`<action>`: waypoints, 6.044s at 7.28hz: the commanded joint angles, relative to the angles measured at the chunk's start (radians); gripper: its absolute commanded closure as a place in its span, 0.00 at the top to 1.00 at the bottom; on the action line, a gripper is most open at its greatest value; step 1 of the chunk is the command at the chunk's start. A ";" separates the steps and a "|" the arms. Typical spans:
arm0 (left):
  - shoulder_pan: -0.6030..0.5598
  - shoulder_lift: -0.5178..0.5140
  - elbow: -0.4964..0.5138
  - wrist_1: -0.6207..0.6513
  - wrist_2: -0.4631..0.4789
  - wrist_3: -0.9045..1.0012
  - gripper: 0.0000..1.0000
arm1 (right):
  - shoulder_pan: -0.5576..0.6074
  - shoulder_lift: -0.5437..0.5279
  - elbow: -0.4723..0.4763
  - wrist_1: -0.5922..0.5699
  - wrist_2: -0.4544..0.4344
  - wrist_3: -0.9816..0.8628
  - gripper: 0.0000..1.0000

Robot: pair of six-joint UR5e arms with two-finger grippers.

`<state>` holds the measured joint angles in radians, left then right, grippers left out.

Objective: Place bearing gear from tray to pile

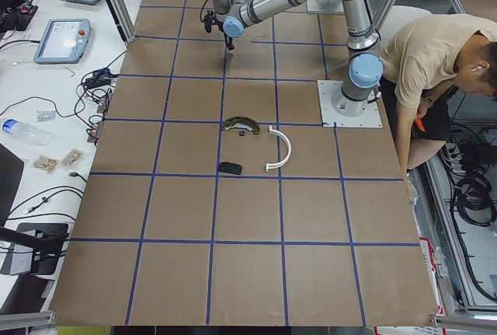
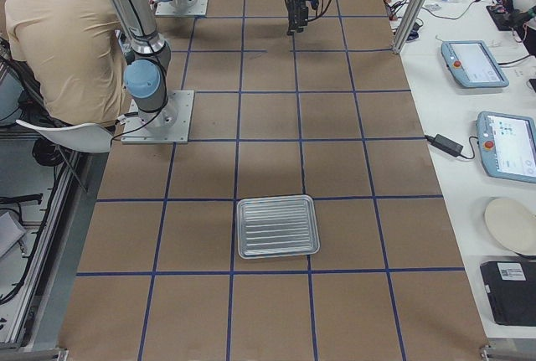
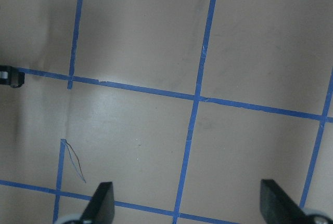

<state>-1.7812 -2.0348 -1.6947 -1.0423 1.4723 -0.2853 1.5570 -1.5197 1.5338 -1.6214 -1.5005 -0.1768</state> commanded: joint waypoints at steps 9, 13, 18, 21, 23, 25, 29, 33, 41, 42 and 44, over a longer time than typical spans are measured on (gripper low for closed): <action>0.758 0.062 0.133 -0.410 0.195 0.989 0.00 | -0.002 -0.004 -0.001 0.000 -0.001 -0.001 1.00; 0.844 0.061 -0.080 -0.123 0.198 1.112 0.00 | 0.000 -0.002 -0.001 0.000 -0.004 0.000 1.00; 0.850 0.050 -0.138 -0.081 0.212 1.115 0.00 | -0.002 -0.005 -0.001 0.000 -0.004 -0.001 1.00; 0.850 0.048 -0.142 -0.081 0.244 1.117 0.35 | -0.002 -0.005 -0.001 0.000 -0.006 -0.003 1.00; 0.847 0.054 -0.142 -0.093 0.244 1.115 0.70 | -0.003 -0.004 -0.004 -0.012 -0.004 -0.006 1.00; 0.826 0.096 -0.120 -0.123 0.229 1.092 0.92 | -0.002 -0.004 -0.003 -0.012 -0.001 -0.006 1.00; 0.579 0.227 0.112 -0.414 0.166 0.696 1.00 | -0.003 -0.004 -0.003 -0.011 -0.001 -0.006 1.00; 0.281 0.323 0.199 -0.496 0.155 0.406 1.00 | -0.003 -0.004 -0.003 -0.011 -0.006 -0.009 1.00; 0.255 0.510 0.034 -0.535 0.078 0.390 1.00 | -0.003 -0.004 -0.011 -0.012 -0.015 -0.009 1.00; 0.256 0.527 0.023 -0.535 0.077 0.397 1.00 | -0.003 -0.005 -0.011 -0.012 -0.014 -0.009 1.00; 0.260 0.509 0.038 -0.513 0.080 0.394 1.00 | -0.003 -0.005 -0.012 -0.012 -0.015 -0.009 1.00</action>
<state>-1.5229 -1.5192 -1.6606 -1.5631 1.5502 0.1099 1.5539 -1.5239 1.5227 -1.6337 -1.5152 -0.1856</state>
